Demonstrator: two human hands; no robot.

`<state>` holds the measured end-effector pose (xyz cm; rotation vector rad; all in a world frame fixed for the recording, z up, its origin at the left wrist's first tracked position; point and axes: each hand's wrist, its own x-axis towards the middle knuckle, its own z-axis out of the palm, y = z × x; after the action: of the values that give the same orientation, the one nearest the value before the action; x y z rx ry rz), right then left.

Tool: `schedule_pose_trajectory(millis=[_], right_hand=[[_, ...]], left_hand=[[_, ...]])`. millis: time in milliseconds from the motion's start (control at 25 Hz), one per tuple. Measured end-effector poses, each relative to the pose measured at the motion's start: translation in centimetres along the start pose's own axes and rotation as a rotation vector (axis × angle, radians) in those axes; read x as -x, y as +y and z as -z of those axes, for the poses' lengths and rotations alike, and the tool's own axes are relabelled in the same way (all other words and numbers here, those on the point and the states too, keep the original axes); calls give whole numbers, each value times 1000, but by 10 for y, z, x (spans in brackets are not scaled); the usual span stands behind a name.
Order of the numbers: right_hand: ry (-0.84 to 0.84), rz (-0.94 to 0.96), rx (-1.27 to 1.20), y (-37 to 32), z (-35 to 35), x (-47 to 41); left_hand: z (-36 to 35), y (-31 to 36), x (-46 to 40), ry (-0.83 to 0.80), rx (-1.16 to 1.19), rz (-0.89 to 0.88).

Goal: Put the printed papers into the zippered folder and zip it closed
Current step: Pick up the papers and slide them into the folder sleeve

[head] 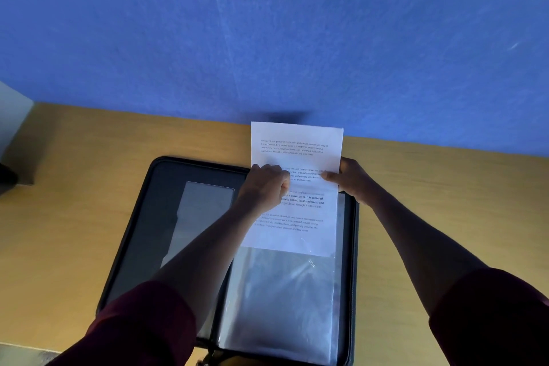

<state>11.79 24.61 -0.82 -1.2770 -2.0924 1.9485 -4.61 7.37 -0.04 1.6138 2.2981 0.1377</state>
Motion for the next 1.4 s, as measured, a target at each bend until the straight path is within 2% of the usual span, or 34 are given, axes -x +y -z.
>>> schedule_pose_trajectory(millis=[160,280,440,600,800,1120,1280,1400], right_hand=[[-32,10,52,3,-1,4],[-9,2,63,-4,1,-1],[40,-82,-40,-17,10,-14],[60,-90,7,-21,15,-20],[-4,-57,146,-7,18,-12],[-105,-83,234,5,15,-5],[98,-48,183,-12,14,-17],[187,2,260,-23,15,-26]], left_hand=[[0,0,0,4,10,2],[0,1,1,3,36,13],[0,-1,1,10,75,4],[-1,-2,0,-3,119,13],[-1,-4,-4,-14,127,-1],[3,-2,-2,2,118,-2],[2,0,-1,0,115,3],[1,-2,1,-1,130,-5]])
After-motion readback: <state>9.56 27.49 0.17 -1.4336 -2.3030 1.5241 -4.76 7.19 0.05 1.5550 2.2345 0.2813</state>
